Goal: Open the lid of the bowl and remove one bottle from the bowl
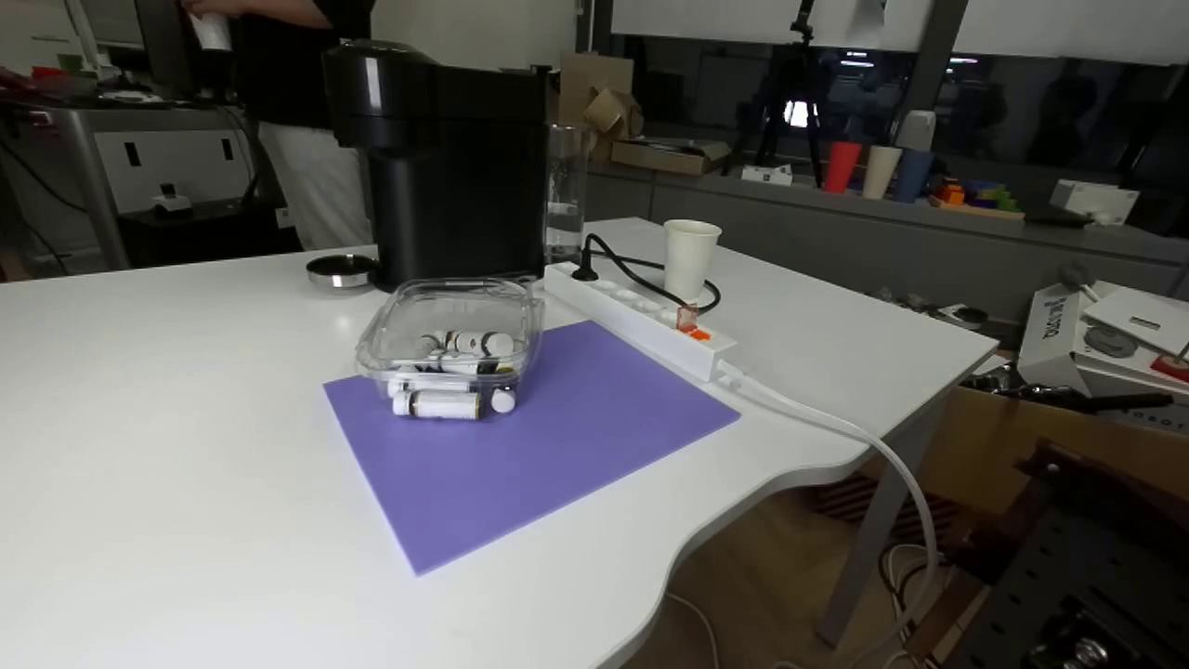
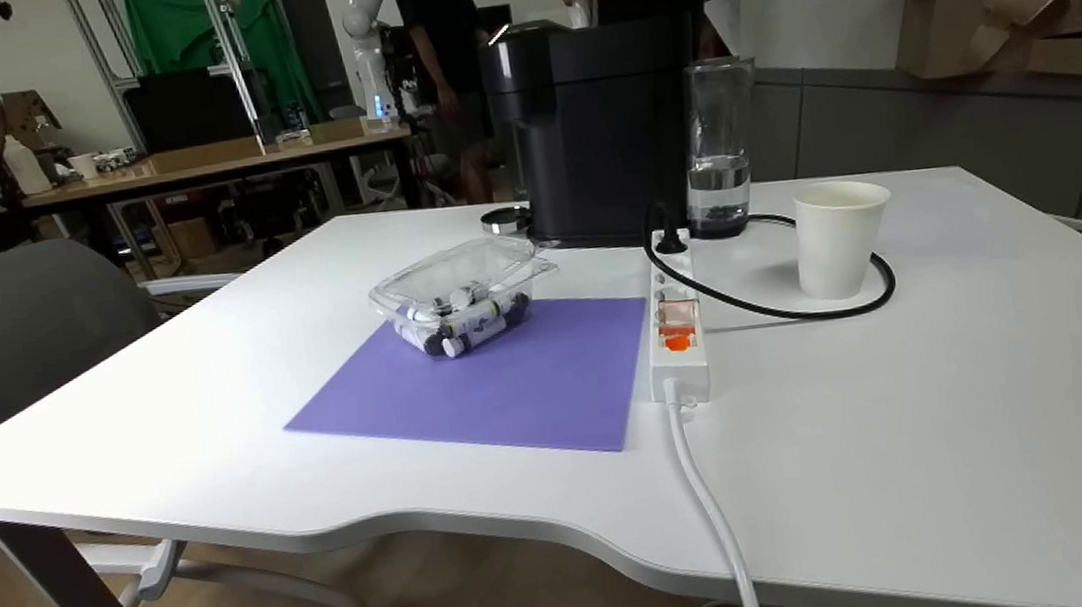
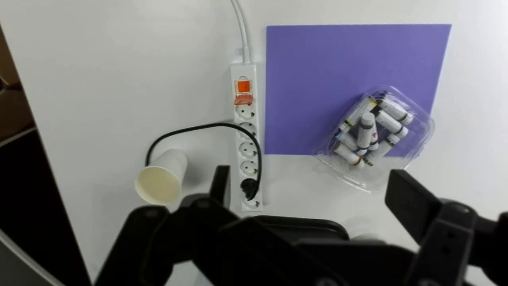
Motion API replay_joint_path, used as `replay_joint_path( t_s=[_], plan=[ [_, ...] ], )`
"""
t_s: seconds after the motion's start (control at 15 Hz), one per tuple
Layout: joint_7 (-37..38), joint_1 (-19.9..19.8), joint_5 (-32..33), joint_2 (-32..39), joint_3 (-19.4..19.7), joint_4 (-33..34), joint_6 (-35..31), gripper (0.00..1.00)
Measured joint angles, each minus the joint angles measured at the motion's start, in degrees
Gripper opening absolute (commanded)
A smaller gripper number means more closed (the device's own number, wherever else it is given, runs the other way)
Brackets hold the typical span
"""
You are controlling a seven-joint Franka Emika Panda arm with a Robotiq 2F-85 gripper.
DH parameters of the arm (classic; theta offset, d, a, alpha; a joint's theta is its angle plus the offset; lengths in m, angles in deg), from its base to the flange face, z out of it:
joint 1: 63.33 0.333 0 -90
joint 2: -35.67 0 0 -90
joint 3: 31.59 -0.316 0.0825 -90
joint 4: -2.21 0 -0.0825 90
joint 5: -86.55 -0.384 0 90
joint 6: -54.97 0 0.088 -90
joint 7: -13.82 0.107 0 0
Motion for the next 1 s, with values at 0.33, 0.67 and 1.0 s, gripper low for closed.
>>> replay_joint_path(
  t_s=[0.33,0.67,1.0],
  plan=[
    [-14.02,3.73,-11.47,12.03,0.58,0.88,-3.73,1.0],
    [-20.71,3.92,-13.88,25.73,-1.71,5.32,-8.47,1.0],
    [-20.2,3.18,-13.62,32.09,-4.4,7.64,-12.85,1.0]
  ],
)
